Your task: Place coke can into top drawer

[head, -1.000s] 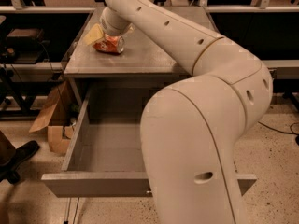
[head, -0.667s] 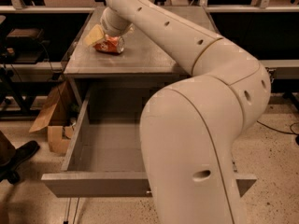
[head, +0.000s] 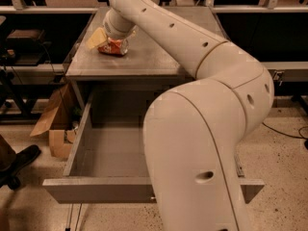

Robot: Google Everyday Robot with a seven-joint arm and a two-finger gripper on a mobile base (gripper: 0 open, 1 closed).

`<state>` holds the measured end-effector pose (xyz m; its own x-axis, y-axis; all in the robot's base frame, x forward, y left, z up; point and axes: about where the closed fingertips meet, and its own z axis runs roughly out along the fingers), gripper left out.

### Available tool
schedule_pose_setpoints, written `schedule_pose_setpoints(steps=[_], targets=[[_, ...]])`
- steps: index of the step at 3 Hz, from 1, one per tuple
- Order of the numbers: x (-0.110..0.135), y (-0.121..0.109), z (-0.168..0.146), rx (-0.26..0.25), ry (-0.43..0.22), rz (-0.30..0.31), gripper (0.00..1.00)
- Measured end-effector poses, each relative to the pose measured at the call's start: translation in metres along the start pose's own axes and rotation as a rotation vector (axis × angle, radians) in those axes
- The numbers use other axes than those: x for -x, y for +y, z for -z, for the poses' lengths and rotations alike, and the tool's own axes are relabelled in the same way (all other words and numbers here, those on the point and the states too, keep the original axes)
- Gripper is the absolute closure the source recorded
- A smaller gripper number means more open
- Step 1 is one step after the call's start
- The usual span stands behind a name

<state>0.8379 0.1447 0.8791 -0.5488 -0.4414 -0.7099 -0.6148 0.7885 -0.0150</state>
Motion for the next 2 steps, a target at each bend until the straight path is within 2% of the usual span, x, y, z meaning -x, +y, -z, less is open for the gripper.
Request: schedule_pose_setpoints(steps=[1,2], targets=[[-0.0013,0.002,-0.0019,0.015,0.011,0.012,0.19],[-0.0032,0.0056,-0.0054,0.034,0.029,0.027,0.49]])
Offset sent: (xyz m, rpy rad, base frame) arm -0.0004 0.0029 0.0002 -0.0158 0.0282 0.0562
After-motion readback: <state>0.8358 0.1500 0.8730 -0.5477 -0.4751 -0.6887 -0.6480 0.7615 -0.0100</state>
